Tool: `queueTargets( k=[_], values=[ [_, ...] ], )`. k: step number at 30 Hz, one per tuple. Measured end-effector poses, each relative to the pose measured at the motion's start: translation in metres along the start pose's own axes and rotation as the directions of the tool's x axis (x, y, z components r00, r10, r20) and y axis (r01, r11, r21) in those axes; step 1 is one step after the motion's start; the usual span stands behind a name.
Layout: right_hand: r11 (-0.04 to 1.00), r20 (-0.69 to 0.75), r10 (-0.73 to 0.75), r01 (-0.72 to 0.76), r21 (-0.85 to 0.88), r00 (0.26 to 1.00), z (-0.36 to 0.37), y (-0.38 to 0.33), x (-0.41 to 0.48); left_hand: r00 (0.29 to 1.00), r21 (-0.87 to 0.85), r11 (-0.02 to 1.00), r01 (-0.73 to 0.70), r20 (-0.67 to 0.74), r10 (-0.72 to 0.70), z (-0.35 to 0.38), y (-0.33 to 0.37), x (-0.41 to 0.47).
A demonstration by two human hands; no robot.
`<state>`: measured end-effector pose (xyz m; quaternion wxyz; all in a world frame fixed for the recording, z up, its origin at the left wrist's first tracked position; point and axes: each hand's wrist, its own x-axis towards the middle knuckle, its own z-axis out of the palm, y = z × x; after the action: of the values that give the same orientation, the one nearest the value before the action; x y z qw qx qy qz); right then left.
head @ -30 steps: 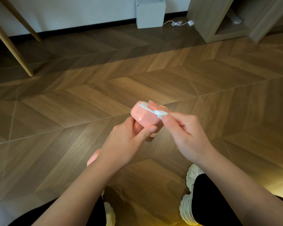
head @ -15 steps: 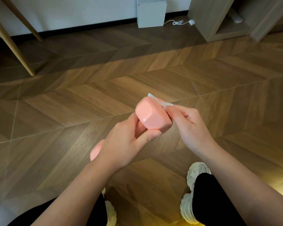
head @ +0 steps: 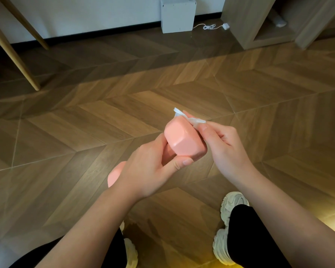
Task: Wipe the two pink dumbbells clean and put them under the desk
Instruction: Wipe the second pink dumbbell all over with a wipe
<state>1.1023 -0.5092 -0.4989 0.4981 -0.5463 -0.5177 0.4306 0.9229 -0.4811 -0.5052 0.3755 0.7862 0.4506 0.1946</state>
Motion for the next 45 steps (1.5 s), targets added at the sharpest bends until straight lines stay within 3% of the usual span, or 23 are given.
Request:
queueTargets(
  k=[5,10,13,22,27,31,39,45],
  values=[
    [1.000,-0.003,0.021,-0.022,-0.009,1.000,-0.002,-0.002,0.000,0.998,-0.103,0.995,-0.020,-0.060,0.014,-0.002,0.002,-0.001],
    [0.999,-0.016,0.052,-0.052,0.016,0.999,-0.002,-0.003,-0.002,0.983,-0.321,0.945,0.065,-0.142,-0.116,0.001,-0.001,0.002],
    [0.998,0.000,0.052,-0.052,0.024,0.999,-0.001,-0.002,-0.006,0.977,-0.356,0.927,0.113,-0.132,-0.170,0.001,-0.003,0.004],
    [0.996,0.031,-0.072,0.073,-0.058,0.997,0.001,-0.001,-0.003,0.994,-0.128,0.986,0.110,0.015,-0.109,-0.003,0.000,0.002],
    [0.998,0.044,-0.024,0.027,-0.063,0.999,-0.001,0.000,-0.002,0.998,-0.055,0.997,0.047,0.038,-0.045,0.000,-0.001,0.000],
    [0.992,0.056,-0.016,0.023,-0.120,0.998,0.001,-0.001,-0.003,0.993,-0.053,0.993,0.109,0.059,-0.106,0.002,0.002,0.002],
    [0.990,0.110,-0.098,0.108,-0.087,0.989,0.004,-0.004,-0.005,0.941,-0.405,0.854,0.326,0.054,-0.334,0.006,0.007,0.001],
    [0.988,0.083,-0.105,0.113,-0.105,0.991,-0.001,-0.002,-0.007,0.930,-0.591,0.749,0.300,0.008,-0.366,0.002,0.009,0.001]
  ],
)
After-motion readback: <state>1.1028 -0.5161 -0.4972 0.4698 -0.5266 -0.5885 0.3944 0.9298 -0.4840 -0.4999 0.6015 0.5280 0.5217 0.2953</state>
